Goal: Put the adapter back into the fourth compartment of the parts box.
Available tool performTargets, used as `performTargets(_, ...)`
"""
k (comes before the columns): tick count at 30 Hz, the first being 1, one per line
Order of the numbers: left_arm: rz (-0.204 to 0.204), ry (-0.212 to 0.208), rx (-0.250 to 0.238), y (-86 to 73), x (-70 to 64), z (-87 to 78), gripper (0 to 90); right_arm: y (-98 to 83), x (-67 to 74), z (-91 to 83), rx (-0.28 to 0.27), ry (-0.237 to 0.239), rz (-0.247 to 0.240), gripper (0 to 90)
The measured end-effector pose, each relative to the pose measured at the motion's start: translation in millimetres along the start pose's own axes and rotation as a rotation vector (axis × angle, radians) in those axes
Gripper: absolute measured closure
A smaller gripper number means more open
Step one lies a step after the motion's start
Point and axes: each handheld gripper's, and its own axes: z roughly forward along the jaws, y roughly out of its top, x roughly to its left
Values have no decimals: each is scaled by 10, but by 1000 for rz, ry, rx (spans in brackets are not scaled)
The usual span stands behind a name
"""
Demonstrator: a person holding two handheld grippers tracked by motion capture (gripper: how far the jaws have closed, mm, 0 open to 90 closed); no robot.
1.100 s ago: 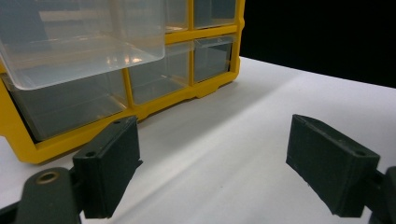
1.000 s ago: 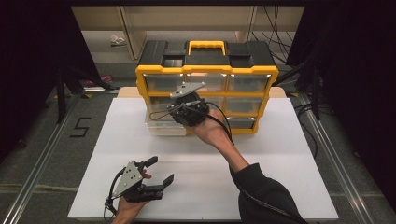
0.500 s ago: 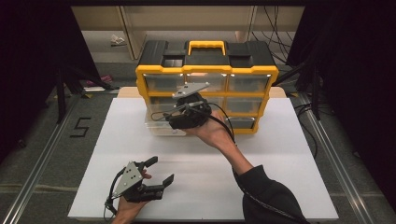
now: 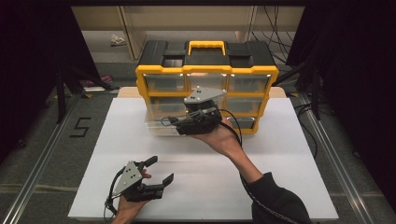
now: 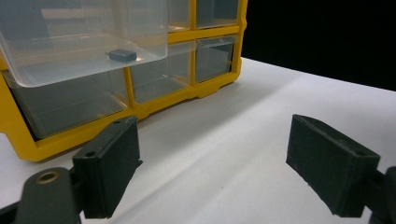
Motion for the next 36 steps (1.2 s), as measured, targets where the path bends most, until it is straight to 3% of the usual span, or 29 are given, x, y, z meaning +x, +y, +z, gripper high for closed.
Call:
performTargets(16, -1, -3, 0, 3, 1, 1, 168, -174, 18, -168, -67, -2, 20, 301)
performTargets(36, -2, -7, -1, 5, -3, 2, 165, -319, -7, -318, -97, -17, 25, 287)
